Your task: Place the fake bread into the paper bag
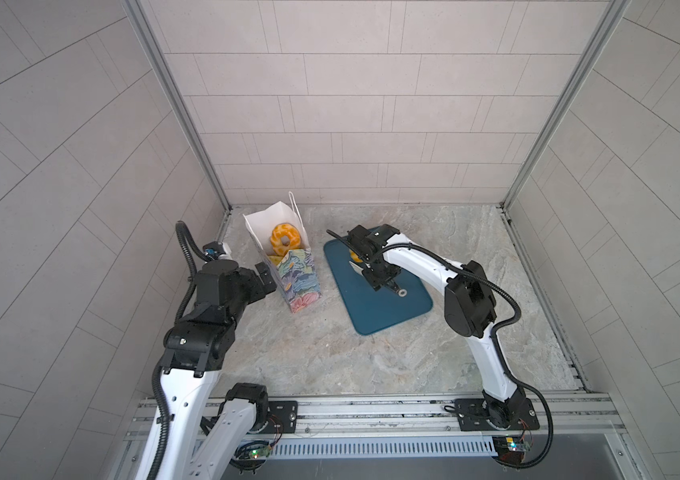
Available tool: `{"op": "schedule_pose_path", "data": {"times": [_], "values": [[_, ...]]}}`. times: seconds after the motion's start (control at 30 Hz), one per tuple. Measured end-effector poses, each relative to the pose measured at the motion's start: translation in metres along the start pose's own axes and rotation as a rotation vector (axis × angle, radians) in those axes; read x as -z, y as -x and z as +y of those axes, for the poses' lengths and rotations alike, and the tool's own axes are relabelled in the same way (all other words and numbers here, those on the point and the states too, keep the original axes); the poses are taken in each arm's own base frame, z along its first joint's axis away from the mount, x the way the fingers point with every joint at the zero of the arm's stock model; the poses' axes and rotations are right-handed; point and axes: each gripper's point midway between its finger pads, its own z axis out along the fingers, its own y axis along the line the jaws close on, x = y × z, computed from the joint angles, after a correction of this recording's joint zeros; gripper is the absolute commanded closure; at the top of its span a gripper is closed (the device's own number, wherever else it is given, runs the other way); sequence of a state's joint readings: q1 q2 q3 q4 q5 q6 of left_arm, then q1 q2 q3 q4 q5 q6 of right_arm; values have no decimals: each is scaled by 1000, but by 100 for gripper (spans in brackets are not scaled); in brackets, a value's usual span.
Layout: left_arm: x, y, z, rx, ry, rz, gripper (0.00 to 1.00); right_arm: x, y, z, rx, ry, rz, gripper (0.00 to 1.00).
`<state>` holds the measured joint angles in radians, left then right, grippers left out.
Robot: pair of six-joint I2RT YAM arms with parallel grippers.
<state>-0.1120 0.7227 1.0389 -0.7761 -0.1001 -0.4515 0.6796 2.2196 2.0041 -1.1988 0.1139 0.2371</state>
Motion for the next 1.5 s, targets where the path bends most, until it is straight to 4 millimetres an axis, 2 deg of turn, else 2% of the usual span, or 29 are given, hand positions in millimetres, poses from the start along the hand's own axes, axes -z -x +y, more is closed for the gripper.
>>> {"op": "schedule_pose_path", "data": {"times": [0.37, 0.6, 1.17, 1.37, 1.5], "values": [[2, -2, 3, -18, 5, -9, 0, -3, 5, -3, -144, -17, -28, 44], [1, -7, 5, -33, 8, -3, 0, 4, 10, -4, -215, -14, -57, 42], [-1, -16, 6, -52, -8, -1, 0, 10, 30, 22, -328, 106, -126, 42], [-2, -18, 6, -63, -13, 2, 0, 12, 35, 23, -364, 111, -138, 42], [0, -17, 6, -65, -17, -6, 0, 13, 48, 23, -386, 110, -164, 42]]}}
